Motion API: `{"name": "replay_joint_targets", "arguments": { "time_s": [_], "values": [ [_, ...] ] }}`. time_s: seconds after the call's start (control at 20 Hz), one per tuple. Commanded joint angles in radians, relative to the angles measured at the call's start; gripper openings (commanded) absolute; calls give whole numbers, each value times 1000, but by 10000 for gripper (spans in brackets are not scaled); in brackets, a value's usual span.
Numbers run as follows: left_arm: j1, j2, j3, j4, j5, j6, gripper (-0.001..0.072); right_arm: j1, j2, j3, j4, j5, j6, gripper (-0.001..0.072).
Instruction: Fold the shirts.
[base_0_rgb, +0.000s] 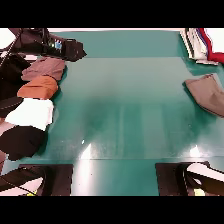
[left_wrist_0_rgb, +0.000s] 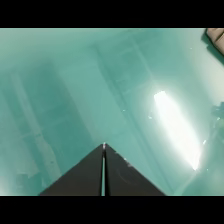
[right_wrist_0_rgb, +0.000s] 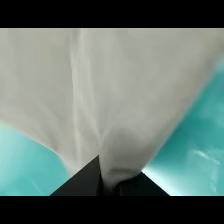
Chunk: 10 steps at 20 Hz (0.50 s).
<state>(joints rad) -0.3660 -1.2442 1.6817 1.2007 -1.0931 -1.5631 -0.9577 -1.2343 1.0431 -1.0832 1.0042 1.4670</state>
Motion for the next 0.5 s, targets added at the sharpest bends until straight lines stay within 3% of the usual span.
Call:
{"name": "replay_joint_targets", "arguments": {
  "time_s": [0.0,0.1,0.15,0.35,0.45],
  "values": [
    [0,0,0,0,-2,-1,26,103,3,-1,-175,76,74,66],
    [0,0,0,0,-19,0,26,154,5,0,-205,108,74,394],
    [0,0,0,0,-29,0,26,173,8,0,-248,126,74,474],
    [0,0,0,0,-48,0,27,166,64,58,-503,199,119,532],
    [0,0,0,0,-48,1,27,140,120,116,-485,182,170,531]
  ]
}}
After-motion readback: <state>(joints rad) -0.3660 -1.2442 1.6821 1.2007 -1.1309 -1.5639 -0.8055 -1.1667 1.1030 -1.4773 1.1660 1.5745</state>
